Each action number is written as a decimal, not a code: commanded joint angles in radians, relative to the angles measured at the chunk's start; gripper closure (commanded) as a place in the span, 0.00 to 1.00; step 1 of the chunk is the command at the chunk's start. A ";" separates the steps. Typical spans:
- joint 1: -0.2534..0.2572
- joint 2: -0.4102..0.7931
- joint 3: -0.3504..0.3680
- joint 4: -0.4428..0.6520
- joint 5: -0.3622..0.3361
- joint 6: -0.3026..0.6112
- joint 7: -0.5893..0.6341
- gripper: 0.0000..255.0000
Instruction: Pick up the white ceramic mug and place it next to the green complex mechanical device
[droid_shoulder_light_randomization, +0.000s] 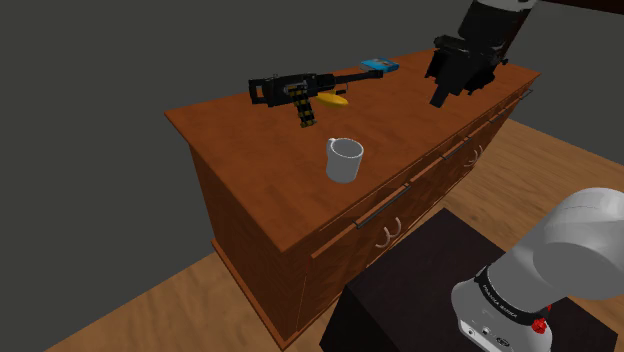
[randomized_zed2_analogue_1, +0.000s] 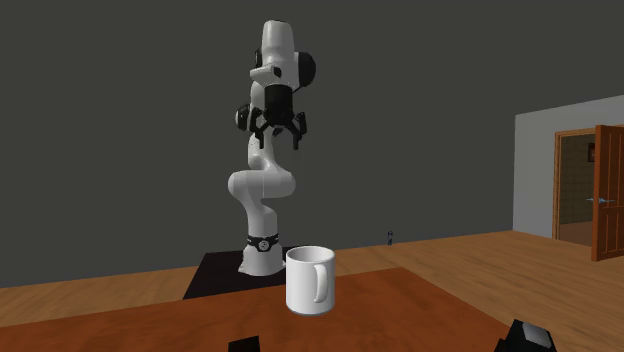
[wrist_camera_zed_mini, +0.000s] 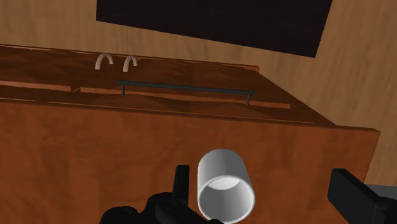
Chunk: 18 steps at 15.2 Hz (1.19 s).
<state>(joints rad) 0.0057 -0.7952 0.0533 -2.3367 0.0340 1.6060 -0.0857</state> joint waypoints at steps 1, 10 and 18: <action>0.000 0.000 0.000 0.000 0.000 0.000 0.000 0.00; 0.010 0.202 0.069 -0.099 0.032 0.312 0.066 0.00; 0.009 0.466 0.131 -0.088 0.025 0.572 0.135 0.00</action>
<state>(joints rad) 0.0134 -0.3669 0.1738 -2.4280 0.0612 2.1415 0.0359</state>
